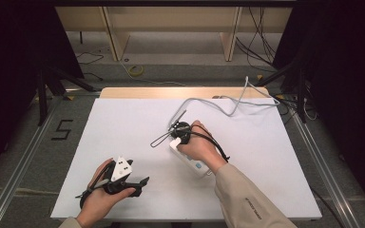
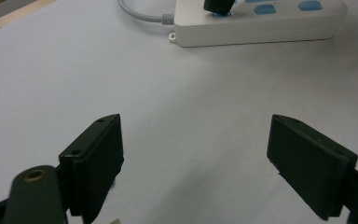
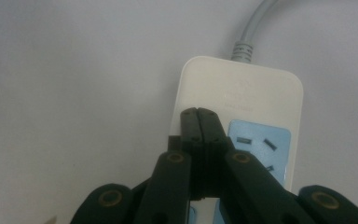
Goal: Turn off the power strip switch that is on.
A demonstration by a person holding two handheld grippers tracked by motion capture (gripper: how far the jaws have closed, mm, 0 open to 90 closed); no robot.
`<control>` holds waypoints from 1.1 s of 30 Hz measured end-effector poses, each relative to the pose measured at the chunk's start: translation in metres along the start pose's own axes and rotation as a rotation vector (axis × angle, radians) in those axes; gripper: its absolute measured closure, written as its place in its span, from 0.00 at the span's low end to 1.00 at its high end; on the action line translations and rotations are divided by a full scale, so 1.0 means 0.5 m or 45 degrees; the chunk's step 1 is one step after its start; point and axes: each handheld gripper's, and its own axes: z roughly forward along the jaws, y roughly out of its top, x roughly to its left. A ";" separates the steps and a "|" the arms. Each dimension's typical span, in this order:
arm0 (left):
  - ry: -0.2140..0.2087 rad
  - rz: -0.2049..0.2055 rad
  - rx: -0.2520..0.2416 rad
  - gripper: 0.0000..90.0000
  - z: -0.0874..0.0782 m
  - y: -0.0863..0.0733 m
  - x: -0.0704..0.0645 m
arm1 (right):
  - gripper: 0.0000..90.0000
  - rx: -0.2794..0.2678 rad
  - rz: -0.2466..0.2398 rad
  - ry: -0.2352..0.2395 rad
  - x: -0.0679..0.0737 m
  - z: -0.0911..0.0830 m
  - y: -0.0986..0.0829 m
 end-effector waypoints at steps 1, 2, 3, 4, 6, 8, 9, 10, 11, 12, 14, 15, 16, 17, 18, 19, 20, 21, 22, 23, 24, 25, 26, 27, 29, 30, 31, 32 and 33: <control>-0.001 0.002 0.000 0.20 0.000 0.000 0.000 | 1.00 0.001 -0.001 -0.001 0.000 0.000 0.000; 0.000 0.000 0.000 0.20 0.000 0.000 0.000 | 1.00 0.001 -0.001 -0.001 0.000 0.000 0.000; -0.002 0.001 -0.001 0.20 0.000 0.000 0.000 | 1.00 0.001 0.000 -0.002 0.000 0.000 0.000; 0.000 0.000 0.000 0.20 0.000 0.000 0.000 | 1.00 -0.001 0.001 0.000 0.000 0.000 0.000; -0.001 0.002 0.000 0.20 0.000 0.000 0.000 | 1.00 -0.004 0.003 0.001 -0.001 0.001 0.000; -0.001 0.003 0.000 0.20 0.000 0.000 0.000 | 1.00 -0.001 0.003 -0.001 0.000 0.000 0.000; -0.001 0.003 0.000 0.20 0.000 0.000 0.000 | 1.00 0.001 0.003 -0.003 0.001 0.000 0.000; 0.000 0.003 0.001 0.20 0.000 0.000 0.000 | 1.00 0.004 0.007 -0.001 0.002 0.000 0.000; -0.001 0.003 0.000 0.20 0.000 0.000 0.000 | 1.00 0.002 0.006 -0.001 0.001 0.000 0.000; -0.001 0.003 0.000 0.20 0.000 0.000 0.000 | 1.00 -0.003 0.004 -0.001 0.000 0.000 0.000; 0.000 0.001 0.000 0.20 0.000 0.000 0.000 | 1.00 -0.016 0.002 0.004 -0.002 0.000 -0.002; -0.001 0.000 0.000 0.20 0.000 0.000 0.000 | 1.00 -0.019 0.008 0.005 -0.002 0.000 -0.003; -0.002 0.000 -0.001 0.20 0.000 0.000 0.000 | 1.00 -0.023 0.002 0.004 -0.002 0.000 -0.003; -0.003 0.002 0.000 0.20 0.000 0.000 0.000 | 1.00 -0.024 -0.006 -0.002 -0.001 0.000 -0.004; -0.004 0.002 0.000 0.20 0.000 0.000 0.000 | 1.00 -0.024 -0.006 -0.002 -0.001 0.000 -0.004; -0.004 0.002 0.000 0.20 0.000 0.000 0.000 | 1.00 -0.025 -0.006 -0.002 -0.001 0.000 -0.004; -0.003 0.002 -0.001 0.20 0.000 0.000 0.000 | 1.00 -0.025 -0.002 -0.002 0.000 0.000 -0.004; -0.004 0.001 -0.001 0.20 0.000 0.000 0.000 | 1.00 -0.027 0.002 -0.003 0.000 -0.001 -0.005; -0.003 0.001 -0.001 0.20 0.000 0.000 0.000 | 1.00 -0.029 0.001 -0.004 0.000 -0.001 -0.005; -0.003 0.001 0.000 0.20 0.001 0.000 0.000 | 1.00 -0.033 0.003 -0.005 0.000 -0.001 -0.006; -0.003 0.001 0.000 0.20 0.001 0.000 0.000 | 1.00 -0.037 0.005 -0.003 0.000 -0.001 -0.007; -0.003 0.002 0.003 0.20 0.001 0.000 0.000 | 1.00 -0.039 0.007 -0.001 0.000 -0.001 -0.007; -0.003 0.002 0.001 0.20 0.001 0.000 0.000 | 1.00 -0.039 0.005 0.000 -0.001 -0.001 -0.007; -0.003 0.002 0.001 0.20 0.001 0.000 0.000 | 1.00 -0.041 0.007 -0.002 -0.001 -0.001 -0.007; -0.003 0.001 -0.001 0.20 0.001 0.000 0.000 | 1.00 -0.038 0.003 -0.003 0.000 -0.001 -0.007; -0.003 0.001 0.000 0.20 0.001 0.000 0.000 | 1.00 -0.038 0.003 -0.004 0.000 -0.001 -0.007; -0.004 0.002 0.000 0.20 0.001 0.000 0.001 | 1.00 -0.038 0.003 -0.003 0.000 -0.001 -0.007; -0.003 0.001 0.000 0.20 0.001 0.000 0.001 | 1.00 -0.040 0.003 -0.001 -0.001 -0.001 -0.007; -0.004 0.001 -0.001 0.20 0.001 0.000 0.001 | 1.00 -0.040 0.002 0.000 -0.001 -0.001 -0.007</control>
